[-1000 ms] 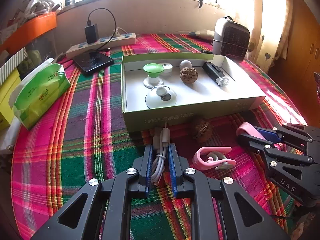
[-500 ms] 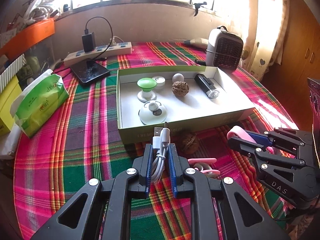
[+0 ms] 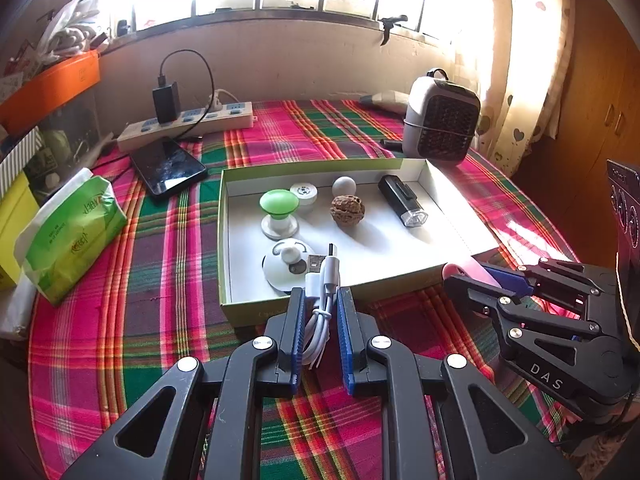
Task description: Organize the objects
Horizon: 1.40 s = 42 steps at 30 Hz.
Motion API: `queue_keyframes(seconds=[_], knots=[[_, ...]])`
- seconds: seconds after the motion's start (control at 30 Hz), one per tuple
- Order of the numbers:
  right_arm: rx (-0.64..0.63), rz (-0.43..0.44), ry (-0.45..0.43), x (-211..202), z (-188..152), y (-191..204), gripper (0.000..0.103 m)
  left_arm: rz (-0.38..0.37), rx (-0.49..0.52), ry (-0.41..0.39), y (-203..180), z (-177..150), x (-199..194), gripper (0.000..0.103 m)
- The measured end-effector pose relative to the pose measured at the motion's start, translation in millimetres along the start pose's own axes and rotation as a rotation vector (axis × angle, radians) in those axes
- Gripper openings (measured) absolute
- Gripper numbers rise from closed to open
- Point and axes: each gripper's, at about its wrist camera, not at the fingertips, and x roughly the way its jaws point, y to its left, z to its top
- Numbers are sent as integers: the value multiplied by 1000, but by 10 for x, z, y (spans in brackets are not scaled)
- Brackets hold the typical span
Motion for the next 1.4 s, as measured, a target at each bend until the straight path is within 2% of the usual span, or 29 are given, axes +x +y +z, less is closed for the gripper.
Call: queue_keyframes(seconds=[0.8, 1.4], knots=[[21, -23, 0, 303, 430, -197, 19, -47, -33, 36, -57, 378, 432, 14], [35, -10, 46, 681, 602, -286, 19, -9, -43, 89, 8, 439, 806, 12]])
